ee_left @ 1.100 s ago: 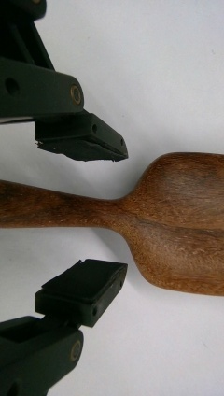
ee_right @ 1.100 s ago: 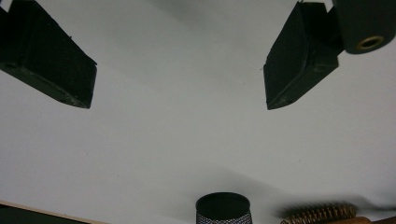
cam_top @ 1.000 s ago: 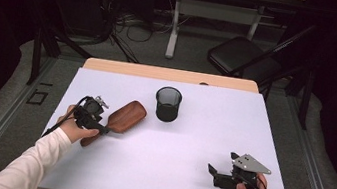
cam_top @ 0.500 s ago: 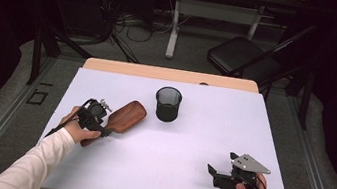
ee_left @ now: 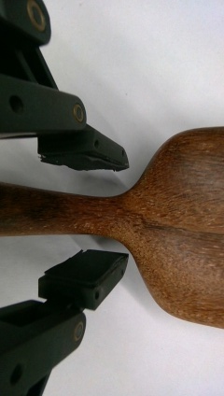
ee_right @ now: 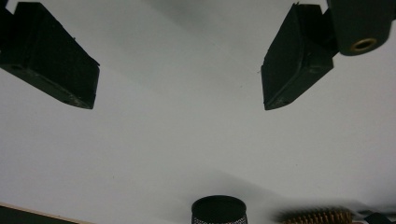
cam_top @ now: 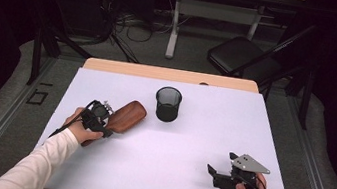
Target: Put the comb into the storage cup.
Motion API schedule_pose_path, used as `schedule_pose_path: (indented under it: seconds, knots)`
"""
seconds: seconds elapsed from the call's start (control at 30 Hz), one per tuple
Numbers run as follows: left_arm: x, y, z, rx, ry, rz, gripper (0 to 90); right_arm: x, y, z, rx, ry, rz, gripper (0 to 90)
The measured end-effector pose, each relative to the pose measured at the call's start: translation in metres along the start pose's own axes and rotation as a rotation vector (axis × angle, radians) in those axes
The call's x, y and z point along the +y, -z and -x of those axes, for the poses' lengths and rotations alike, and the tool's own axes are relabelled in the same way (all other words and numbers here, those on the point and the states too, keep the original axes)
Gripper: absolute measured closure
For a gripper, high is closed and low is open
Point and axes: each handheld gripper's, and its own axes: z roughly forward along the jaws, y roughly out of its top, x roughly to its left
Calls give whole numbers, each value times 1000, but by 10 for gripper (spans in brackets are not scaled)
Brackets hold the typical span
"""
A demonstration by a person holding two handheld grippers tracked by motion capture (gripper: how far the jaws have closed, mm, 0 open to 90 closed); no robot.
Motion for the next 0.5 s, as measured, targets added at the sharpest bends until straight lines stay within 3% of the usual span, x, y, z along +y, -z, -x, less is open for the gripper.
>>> schedule_pose_path:
  seconds: [0.5]
  knots:
    - [4, -5, 0, -5, -1, -6, 558, 0, 0, 0, 4, 3, -2, 117]
